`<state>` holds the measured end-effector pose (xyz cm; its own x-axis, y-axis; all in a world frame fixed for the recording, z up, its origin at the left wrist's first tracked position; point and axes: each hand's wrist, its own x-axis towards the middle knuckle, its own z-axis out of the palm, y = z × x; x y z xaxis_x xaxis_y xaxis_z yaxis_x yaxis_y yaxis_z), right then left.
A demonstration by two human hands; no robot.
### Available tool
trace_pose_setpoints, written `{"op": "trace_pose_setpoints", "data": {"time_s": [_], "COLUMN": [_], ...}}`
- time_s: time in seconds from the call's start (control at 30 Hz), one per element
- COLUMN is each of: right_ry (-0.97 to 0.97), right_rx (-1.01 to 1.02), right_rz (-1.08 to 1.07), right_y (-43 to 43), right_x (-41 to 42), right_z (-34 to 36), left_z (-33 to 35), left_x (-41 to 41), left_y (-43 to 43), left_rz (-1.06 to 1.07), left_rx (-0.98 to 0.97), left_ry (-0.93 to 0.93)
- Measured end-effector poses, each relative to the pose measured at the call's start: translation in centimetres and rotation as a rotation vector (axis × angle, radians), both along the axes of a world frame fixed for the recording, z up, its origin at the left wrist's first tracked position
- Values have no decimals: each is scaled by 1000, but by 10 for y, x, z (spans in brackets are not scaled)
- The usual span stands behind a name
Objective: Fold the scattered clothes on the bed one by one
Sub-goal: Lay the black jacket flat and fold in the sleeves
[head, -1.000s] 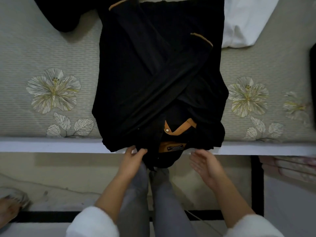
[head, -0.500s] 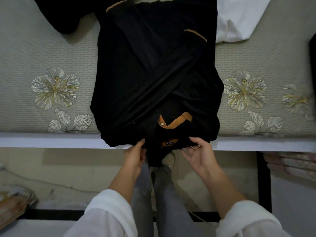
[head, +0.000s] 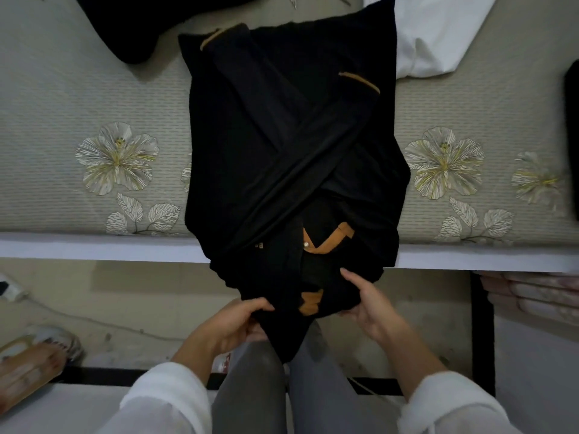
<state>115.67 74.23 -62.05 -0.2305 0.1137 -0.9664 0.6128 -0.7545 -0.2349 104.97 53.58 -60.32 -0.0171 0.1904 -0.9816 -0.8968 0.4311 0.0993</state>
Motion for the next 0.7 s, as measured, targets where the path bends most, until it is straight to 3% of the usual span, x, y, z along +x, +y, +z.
{"op": "trace_pose_setpoints", "data": {"time_s": [0.1,0.2,0.3,0.43,0.7], "right_ry": [-66,15,111,198,143], "right_rx": [98,146,165,303,448], "right_rz": [10,-113,-196,-155,-104], "right_y": [0,10,25,46,113], "right_x": [-1,-15,-42,-97,-240], "right_z": [14,32,55,76,70], "left_z": [14,35,57,75,80], "left_x": [-11,-35,-72,-134,-278], "left_y": [3,13,28,46,120], "left_rz": [-104,-115,-26,115,-81], "left_rx": [-6,21,70,89,43], "left_ry": [-76,-40,90,357,588]}}
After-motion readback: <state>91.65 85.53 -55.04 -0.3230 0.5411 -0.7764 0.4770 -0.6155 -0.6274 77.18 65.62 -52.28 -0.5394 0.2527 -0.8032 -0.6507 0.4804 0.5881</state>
